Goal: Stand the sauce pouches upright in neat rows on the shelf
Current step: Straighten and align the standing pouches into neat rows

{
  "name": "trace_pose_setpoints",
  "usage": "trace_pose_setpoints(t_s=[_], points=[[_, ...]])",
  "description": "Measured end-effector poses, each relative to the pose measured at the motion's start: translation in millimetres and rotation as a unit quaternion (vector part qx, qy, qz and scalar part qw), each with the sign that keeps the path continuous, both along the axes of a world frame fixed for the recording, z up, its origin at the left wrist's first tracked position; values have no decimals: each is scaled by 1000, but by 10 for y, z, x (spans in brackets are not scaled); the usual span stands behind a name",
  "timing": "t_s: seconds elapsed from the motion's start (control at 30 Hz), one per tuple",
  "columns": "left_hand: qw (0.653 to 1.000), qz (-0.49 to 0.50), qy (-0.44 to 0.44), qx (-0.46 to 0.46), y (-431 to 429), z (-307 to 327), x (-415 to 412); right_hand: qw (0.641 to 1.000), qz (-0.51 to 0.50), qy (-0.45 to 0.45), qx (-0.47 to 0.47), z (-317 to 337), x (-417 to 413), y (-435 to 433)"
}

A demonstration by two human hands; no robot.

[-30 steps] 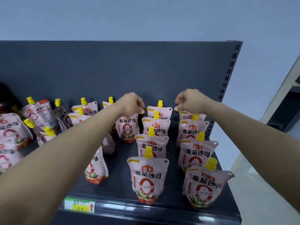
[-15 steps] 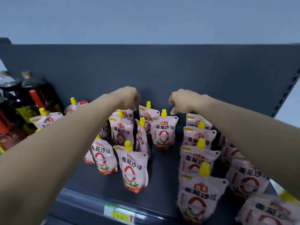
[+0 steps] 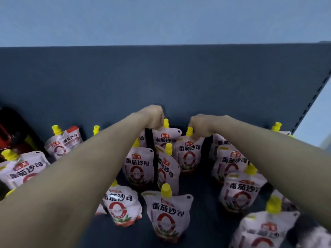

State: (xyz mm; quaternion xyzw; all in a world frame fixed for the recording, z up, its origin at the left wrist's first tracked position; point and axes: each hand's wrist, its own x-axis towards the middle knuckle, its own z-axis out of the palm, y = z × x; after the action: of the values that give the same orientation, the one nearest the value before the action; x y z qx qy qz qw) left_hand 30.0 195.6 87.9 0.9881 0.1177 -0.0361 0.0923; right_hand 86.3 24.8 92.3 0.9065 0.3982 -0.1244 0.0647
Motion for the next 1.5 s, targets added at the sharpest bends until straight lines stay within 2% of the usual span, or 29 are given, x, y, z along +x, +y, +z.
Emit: trace_pose_setpoints(t_s=[0.23, 0.43, 0.8, 1.1, 1.3, 1.5], points=[[996, 24, 17, 82, 27, -77, 20, 999, -3, -24, -23, -7, 18, 41], [991, 64, 41, 109, 209, -39, -119, 999, -1, -38, -9, -25, 64, 120], [988, 127, 42, 76, 567, -27, -383, 997, -31, -44, 50, -110, 137, 239], [995, 102, 20, 1, 587, -94, -379, 991, -83, -55, 88, -188, 186, 269], [994, 113, -9, -2, 599, -122, -359, 986, -110, -38, 123, -221, 183, 265], [994, 110, -3, -2, 577, -103, -355, 985, -119, -4, 129, -200, 168, 272]])
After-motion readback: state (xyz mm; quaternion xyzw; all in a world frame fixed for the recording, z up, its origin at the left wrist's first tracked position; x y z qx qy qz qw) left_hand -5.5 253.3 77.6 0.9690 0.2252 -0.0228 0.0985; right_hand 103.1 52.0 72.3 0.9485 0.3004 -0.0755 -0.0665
